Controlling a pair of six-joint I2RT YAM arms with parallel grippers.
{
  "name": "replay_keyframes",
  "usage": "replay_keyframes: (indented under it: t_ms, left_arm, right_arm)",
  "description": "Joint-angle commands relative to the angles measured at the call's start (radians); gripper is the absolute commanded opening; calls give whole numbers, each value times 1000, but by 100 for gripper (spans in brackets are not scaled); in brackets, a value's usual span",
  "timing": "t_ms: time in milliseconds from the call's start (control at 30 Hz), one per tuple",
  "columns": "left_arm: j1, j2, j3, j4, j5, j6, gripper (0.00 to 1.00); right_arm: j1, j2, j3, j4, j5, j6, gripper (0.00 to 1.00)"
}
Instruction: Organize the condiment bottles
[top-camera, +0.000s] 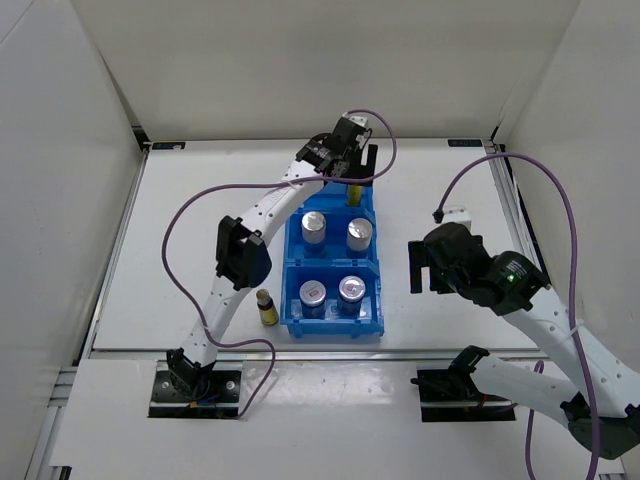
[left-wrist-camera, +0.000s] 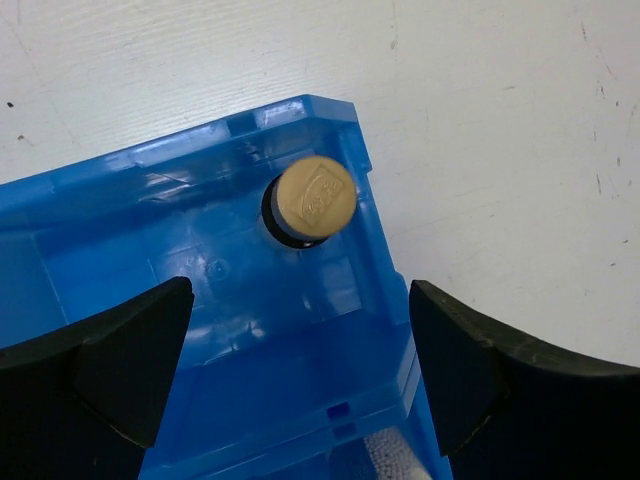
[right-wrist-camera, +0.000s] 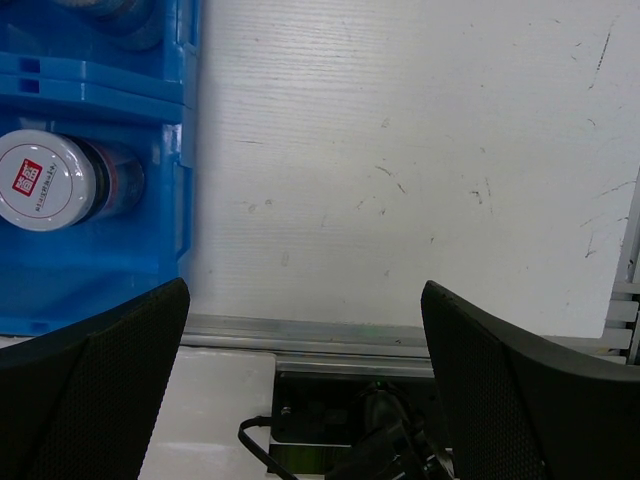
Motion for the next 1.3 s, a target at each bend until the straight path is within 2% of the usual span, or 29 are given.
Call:
replay_keyframes:
  t_ms: [0,33,67,100,133,167,200,233,267,300,333,367,400,433,467,500,567,633,767,833,967,1267]
  left_arm:
    - [7,-139,23,19,5,34,100]
    - [7,-180,-14,19,-18,43,100]
    - [7,-285,-49,19,-81,60,100]
    - [-3,-409,-145,19,-150,75,100]
    - [-3,-411,-201,19,-150,84,100]
    - [-3,-538,-259,19,-205,93,100]
    - [-14,-603,-325,19,-227,103,100]
    - [-14,-668,-464,19,-247,103,100]
    - [-23,-797,-539,19,-282,103,100]
    - [-35,-862,-615,19,-294,103,100]
    - [-36,-927,-764,19,-314,103,100]
    - [-64,-991,-840,19,-323,77,100]
    - [-75,-1123,-915,19,-333,61,100]
    - [-85,-1255,-1060,10,-333,20,100]
    - [-85,-1256,-1130,10,-315,-3,100]
    - [-85,-1373,-1196,-2,-314,-33,100]
    - [-85,-1467,-1360,-25,-269,-124,100]
    - [-85,-1556,-1442,-70,-198,-181,98]
    - [-85,-1599,-1597,-98,-92,-285,87]
    - [-124,-1590,-1597,-98,-92,-317,85]
    - [-135,-1540,-1597,-130,-92,-347,79]
    - [-163,-1480,-1606,-139,-90,-391,73]
  right_arm:
    - [5,16,2,14,17,3,100]
    - [5,16,2,14,17,3,100]
    - [5,16,2,14,17,3,100]
    - [5,16,2,14,17,3,100]
    - [5,16,2,14,17,3,100]
    - [5,16,2,14,17,3,100]
    - [5,16,2,14,17,3,100]
    - [5,16,2,14,17,3,100]
    - [5,16,2,14,17,3,100]
    - [5,16,2,14,17,3,100]
    - [5,16,2,14,17,3,100]
    - [5,16,2,14,17,3,100]
    - [5,16,2,14,17,3,100]
    - [5,16,2,14,17,3,100]
    - [5,16,2,14,17,3,100]
    - [5,16,2,14,17,3,100]
    - [5,25,-7,14,17,3,100]
    - [5,36,-7,14,17,3,100]
    - [5,71,-7,14,6,3,100]
    - [5,83,-7,14,-3,3,100]
    - [5,103,-7,14,-3,3,100]
    - [5,103,-7,14,-3,3,100]
